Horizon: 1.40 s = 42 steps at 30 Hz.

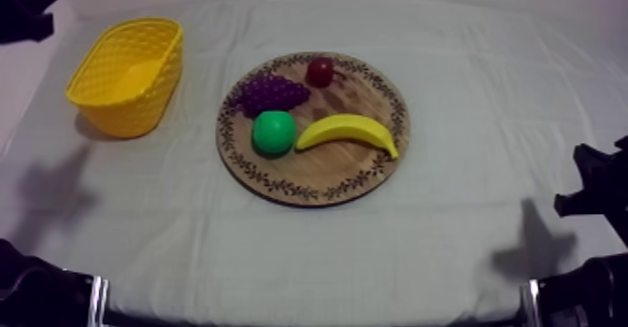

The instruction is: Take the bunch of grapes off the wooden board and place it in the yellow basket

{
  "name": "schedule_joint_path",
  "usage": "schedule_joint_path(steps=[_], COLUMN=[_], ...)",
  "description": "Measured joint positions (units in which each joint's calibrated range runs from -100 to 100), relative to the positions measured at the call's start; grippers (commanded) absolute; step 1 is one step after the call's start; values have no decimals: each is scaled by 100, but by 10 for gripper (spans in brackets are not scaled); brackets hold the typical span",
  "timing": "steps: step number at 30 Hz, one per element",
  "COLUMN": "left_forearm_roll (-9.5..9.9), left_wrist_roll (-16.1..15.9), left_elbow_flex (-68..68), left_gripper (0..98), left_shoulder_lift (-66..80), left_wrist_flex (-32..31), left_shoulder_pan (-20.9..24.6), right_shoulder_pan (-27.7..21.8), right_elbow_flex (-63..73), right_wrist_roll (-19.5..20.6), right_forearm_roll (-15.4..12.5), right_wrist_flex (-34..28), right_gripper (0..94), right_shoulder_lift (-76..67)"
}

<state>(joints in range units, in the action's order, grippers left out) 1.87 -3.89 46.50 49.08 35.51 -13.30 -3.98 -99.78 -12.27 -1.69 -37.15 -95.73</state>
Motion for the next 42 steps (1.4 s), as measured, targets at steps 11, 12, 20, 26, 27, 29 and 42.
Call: schedule_joint_path(steps=[11,12,20,26,27,29,42], left_forearm_roll=[-26,-32,-52,-187,-187,-187,-134], left_wrist_roll=[-191,-219,-557,-1058,-1147,-1302,-1640], left_elbow_flex=[-1013,-1113,-2051,-2894,-3044,-3305,-4220], left_gripper=[0,0,0,0,0,0,0], left_shoulder_lift=[-1021,-1110,-1801,-2425,-2537,-2760,-3996], left_wrist_flex=[87,125,756,1504,1670,1959,3115], left_shoulder_pan=[-291,-330,-624,-844,-868,-909,-1304], right_shoulder_pan=[0,0,0,0,0,0,0], right_elbow_flex=[0,0,0,0,0,0,0], right_wrist_roll=[0,0,0,0,0,0,0], right_forearm_roll=[0,0,0,0,0,0,0], right_wrist_flex=[0,0,0,0,0,0,-4], right_gripper=[5,5,5,5,5,5,5], right_shoulder_lift=[0,0,0,0,0,0,0])
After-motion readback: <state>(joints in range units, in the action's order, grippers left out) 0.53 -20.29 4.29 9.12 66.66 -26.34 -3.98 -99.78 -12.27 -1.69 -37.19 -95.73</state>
